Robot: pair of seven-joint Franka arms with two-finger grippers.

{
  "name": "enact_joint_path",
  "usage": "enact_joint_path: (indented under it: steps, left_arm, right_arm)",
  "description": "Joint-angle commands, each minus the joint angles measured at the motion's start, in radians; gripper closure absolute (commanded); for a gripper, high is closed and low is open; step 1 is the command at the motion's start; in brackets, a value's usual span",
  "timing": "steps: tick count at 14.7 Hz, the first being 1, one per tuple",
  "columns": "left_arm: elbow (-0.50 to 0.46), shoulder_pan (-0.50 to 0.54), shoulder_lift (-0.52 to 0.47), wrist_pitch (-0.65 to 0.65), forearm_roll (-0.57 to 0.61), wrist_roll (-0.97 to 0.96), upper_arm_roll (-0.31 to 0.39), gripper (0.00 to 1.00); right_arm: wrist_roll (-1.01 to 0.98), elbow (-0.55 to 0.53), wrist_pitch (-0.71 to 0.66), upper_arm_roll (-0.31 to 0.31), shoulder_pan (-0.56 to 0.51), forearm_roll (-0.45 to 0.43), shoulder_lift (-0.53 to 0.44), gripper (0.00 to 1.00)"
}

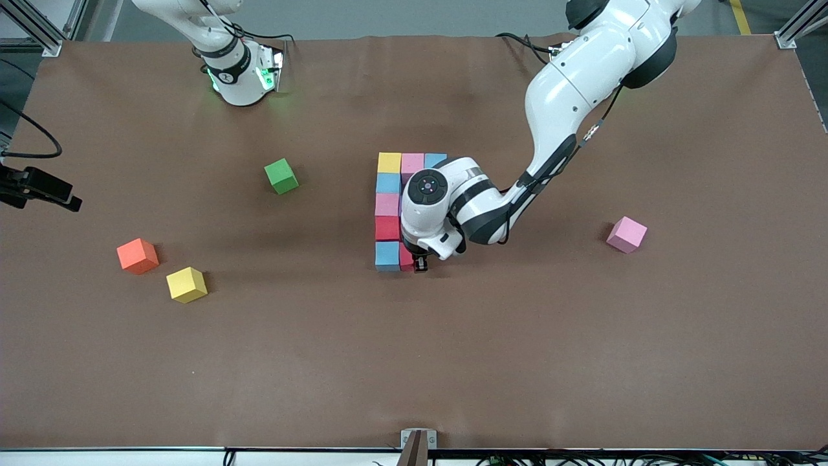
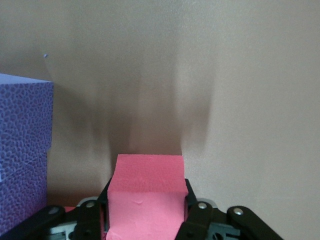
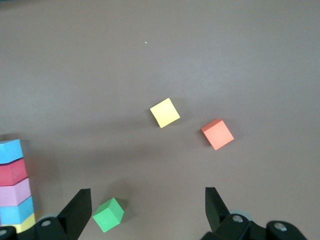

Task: Arrange 11 blocks into digit 3
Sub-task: 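Place the pink cube beside light blue with the left gripper while the right withdraws, then open the left gripper and move it toward the loose pink cube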

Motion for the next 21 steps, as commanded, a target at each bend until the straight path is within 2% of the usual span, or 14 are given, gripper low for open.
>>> enact_joint_path:
  steps: [1, 4, 7, 9, 12, 14, 17, 19, 21]
  left_arm:
    - [0.006, -0.002, 0.001, 0.028, 0.008, 0.01, 0.007, 0.01]
    - [0.006, 0.015, -0.028, 0.03, 0.007, 0.028, 0.003, 0.0]
    - [-0.051, 0.026, -0.12, 0.011, 0.005, 0.033, 0.001, 0.0]
    - [-0.104, 0.049, -0.198, -0.016, 0.007, 0.086, -0.002, 0.0]
    - [-0.245, 0.133, -0.344, -0.035, 0.005, 0.253, -0.014, 0.0]
    - [-0.334, 0.227, -0.418, -0.035, 0.005, 0.385, -0.046, 0.0]
    - [-0.463, 0.444, -0.501, -0.035, 0.004, 0.624, -0.158, 0.0]
    - [-0.513, 0.605, -0.524, -0.036, 0.004, 0.766, -0.253, 0.0]
    - [-0.531, 0.731, -0.524, -0.038, 0.004, 0.885, -0.318, 0.0]
  right_arm:
    - [-0.008, -0.054, 0.022, 0.016, 0.001, -0.045, -0.045, 0.0]
    - [-0.007, -0.101, 0.048, 0.018, 0.001, -0.045, -0.065, 0.0]
    - [-0.008, -0.164, 0.097, 0.018, 0.001, -0.045, -0.096, 0.0]
    - [-0.01, -0.163, 0.094, 0.018, 0.0, -0.044, -0.096, 0.0]
    - [-0.001, -0.138, 0.089, 0.018, 0.0, -0.033, -0.093, 0.0]
    - [-0.002, -0.128, 0.086, 0.016, 0.0, -0.032, -0.093, 0.0]
    - [-0.013, -0.108, 0.086, 0.018, 0.01, -0.033, -0.091, 0.0]
    - [-0.013, -0.108, 0.088, 0.018, 0.014, -0.033, -0.091, 0.0]
    - [-0.011, -0.102, 0.095, 0.018, 0.01, -0.03, -0.09, 0.0]
